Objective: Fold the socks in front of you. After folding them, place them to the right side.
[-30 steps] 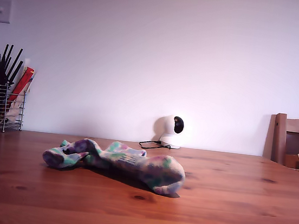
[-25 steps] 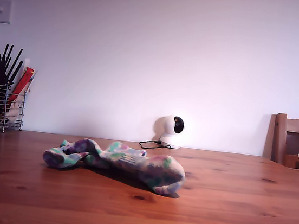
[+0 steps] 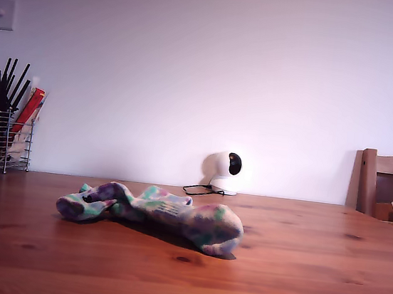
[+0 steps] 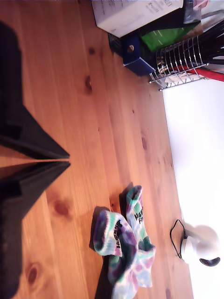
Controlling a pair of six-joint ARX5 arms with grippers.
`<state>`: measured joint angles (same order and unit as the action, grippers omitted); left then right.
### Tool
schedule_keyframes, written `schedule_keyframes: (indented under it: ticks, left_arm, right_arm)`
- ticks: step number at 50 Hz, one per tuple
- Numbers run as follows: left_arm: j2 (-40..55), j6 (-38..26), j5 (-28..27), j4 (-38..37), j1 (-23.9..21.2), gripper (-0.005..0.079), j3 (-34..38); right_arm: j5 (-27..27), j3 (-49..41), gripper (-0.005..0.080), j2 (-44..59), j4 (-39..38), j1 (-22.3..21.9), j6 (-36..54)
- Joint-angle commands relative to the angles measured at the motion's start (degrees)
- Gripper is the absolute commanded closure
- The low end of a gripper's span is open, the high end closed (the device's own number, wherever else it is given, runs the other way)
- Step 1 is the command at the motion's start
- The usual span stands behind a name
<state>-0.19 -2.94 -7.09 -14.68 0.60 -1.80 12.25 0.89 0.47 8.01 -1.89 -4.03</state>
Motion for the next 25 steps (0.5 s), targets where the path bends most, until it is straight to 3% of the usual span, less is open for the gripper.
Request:
schedule_keyframes:
  ticks: [1, 6, 7, 10, 14, 19, 25]
  left_arm:
    - [-0.52, 0.44, -1.38, -0.42, 0.11, 0.0761, 1.57]
    - [-0.52, 2.97, -4.81, 2.38, 0.11, 0.0761, 1.57]
    - [-0.52, 6.91, -5.68, 3.08, 0.09, 0.0761, 1.57]
    - [-0.52, 10.86, -8.11, 5.42, 0.09, 0.0761, 1.57]
    - [-0.52, 13.38, -10.56, 8.81, 0.09, 0.0762, 1.55]
    - [-0.52, 18.23, -11.63, 10.58, 0.09, 0.0762, 0.57]
    - [-0.50, 22.75, -12.48, 6.45, 0.09, 0.0762, -2.45]
  right_arm:
    - [1.31, -0.42, 0.0763, -0.37, -3.13, 0.02, -2.99]
    - [3.87, -0.02, 0.0763, -0.37, -7.10, 0.02, -6.51]
    - [4.11, 0.17, 0.0762, -0.37, -7.52, 0.00, -6.73]
    - [4.31, 1.18, 0.0763, -0.37, -8.48, 0.02, -6.78]
    - [4.59, 3.45, 0.0763, -0.37, -8.33, 0.02, -10.71]
    - [4.81, 7.21, 0.0763, -0.37, -5.92, 0.02, -14.10]
    - [5.68, 12.26, 0.0763, -0.35, 0.94, 0.02, -14.12]
